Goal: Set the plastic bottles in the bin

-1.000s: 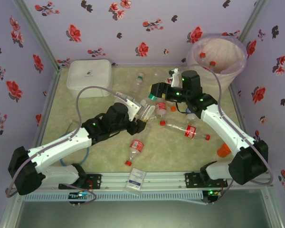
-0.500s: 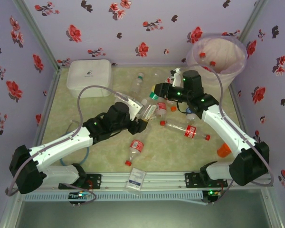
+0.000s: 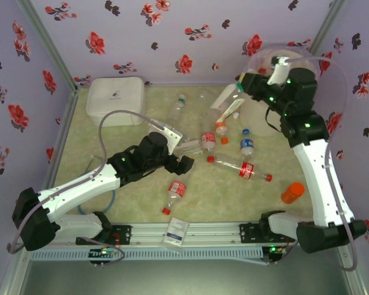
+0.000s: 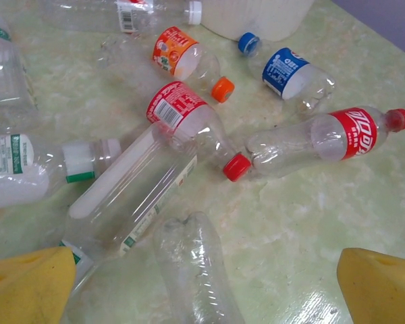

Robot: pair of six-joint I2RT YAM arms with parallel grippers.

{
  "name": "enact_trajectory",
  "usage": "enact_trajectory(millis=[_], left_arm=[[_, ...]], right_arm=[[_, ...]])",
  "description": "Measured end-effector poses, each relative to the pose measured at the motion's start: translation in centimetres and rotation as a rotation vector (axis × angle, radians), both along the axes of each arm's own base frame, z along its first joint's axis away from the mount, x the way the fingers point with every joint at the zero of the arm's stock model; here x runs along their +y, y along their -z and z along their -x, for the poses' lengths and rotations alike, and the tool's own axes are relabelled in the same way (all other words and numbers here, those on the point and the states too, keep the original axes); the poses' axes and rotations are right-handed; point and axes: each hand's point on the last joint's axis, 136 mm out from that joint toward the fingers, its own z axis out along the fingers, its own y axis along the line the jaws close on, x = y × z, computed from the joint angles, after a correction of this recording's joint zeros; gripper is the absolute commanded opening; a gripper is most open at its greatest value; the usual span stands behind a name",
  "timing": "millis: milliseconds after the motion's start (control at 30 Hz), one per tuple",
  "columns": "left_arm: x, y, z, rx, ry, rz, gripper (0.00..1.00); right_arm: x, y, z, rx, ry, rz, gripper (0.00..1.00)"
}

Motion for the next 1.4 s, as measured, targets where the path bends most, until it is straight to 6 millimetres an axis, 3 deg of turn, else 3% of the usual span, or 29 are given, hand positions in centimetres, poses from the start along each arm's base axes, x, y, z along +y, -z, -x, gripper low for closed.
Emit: enact_trajectory(millis=[133,233,400,467,667,967,1267,1400], left_arm=[[0.7,0.6,-0.2,0.009,-0.033,-0.028,1.0],[1.2,0.7,-0.3,0.014,-0.059,-0.037,1.0],[2.0,1.0,0.0,0.028,-0.089,-0.039,1.0],[2.4,1.3,0.1,0.037,-0.098,-0.044,1.0],[3.3,2.5,0.7,0.072,-0.119,-0.054,1.0],[4.4,4.4,1.8,0.141,-0.138,-0.112,1.0],[4.6,6.6,4.7,0.214,-0.09,-0.184,1.0],[3.8,7.1,6.1,0.228,-0.048,-0.202,1.0]], right_arm=[[-3.4,-3.9,0.6,-0.155,0.172,0.125,0.0],[-5.8,-5.7,-0.1,-0.218,0.292,0.229,0.0],[-10.1,-6.5,-2.7,-0.22,0.482,0.394,0.0],[-10.8,-6.2,-3.9,-0.206,0.52,0.451,0.0],[-11.7,-2.9,-7.5,-0.12,0.561,0.582,0.0],[-11.3,3.2,-12.1,0.004,0.528,0.651,0.0],[-11.7,10.4,-15.9,0.147,0.482,0.653,0.0],[-12.9,12.6,-16.9,0.207,0.496,0.595,0.22]])
